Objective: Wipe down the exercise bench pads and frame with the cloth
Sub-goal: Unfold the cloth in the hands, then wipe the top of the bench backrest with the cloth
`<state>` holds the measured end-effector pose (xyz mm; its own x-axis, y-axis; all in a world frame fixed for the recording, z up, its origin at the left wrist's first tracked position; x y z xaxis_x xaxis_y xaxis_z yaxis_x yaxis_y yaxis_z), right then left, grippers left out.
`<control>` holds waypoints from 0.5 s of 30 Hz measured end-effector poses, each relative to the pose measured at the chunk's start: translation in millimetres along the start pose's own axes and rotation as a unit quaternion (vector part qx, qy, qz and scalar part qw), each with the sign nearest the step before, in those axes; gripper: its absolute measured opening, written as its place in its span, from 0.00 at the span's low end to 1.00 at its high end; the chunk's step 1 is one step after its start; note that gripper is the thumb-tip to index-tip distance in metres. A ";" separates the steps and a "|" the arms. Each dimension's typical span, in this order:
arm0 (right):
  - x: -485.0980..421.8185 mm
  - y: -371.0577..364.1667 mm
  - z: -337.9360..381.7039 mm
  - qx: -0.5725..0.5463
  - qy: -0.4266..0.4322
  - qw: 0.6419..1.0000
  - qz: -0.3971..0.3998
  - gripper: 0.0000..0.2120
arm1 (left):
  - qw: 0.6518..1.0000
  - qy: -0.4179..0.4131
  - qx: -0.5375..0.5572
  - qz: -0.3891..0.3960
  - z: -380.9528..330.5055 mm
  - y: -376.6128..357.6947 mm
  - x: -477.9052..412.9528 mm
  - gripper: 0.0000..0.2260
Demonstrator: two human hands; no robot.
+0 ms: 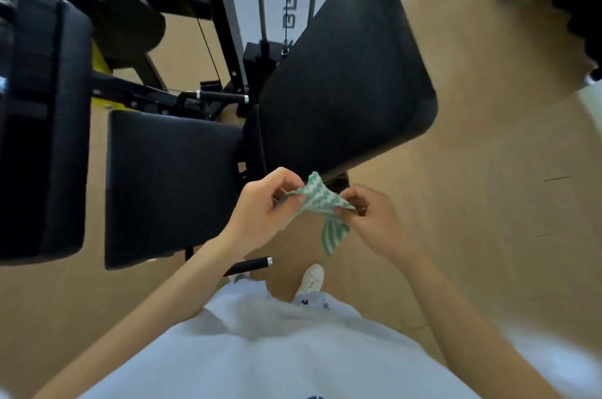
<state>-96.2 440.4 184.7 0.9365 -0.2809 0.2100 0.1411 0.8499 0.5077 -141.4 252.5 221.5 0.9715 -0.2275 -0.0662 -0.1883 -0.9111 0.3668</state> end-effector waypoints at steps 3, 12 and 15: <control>-1.5 64.5 37.9 -0.013 0.058 0.995 -0.082 0.11 | 0.999 -0.034 0.028 -0.027 -47.7 -12.3 -24.7 0.05; -8.1 180.8 159.8 0.036 0.199 0.942 -0.269 0.15 | 0.983 -0.065 0.134 -0.105 -132.4 1.8 -109.5 0.08; -24.0 169.9 167.1 0.094 0.211 0.917 -0.326 0.16 | 0.980 -0.060 0.088 -0.170 -113.7 9.6 -135.3 0.05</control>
<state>-148.4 517.1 405.6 0.7193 -0.4701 -0.5115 0.6943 0.4598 0.5537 -258.2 313.7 339.5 0.9602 0.0709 -0.2702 0.1121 -0.9838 0.1401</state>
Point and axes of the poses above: each hand's wrist, its own x-axis away from the middle knuckle, its own y-axis out of the back of the hand, z = x × y, the point moved 10 cm from there along -x, towards the middle knuckle, and after that the axes turned 14 degrees about -z, right-handed, at the moved point
